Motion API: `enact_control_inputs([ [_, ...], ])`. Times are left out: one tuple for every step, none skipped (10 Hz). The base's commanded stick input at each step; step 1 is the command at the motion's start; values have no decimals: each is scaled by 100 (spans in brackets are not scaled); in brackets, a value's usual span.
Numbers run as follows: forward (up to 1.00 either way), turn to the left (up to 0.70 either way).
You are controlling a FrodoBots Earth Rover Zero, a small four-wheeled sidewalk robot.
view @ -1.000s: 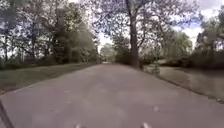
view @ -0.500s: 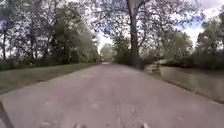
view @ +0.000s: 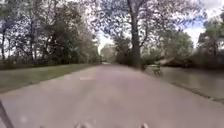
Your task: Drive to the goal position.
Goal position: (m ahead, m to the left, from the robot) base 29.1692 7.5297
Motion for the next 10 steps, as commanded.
enact_control_inputs([
  [100,0],
  [100,0],
  [100,0],
  [100,0],
  [100,0],
  [100,0],
  [100,0],
  [100,0],
  [100,0],
  [100,0],
])
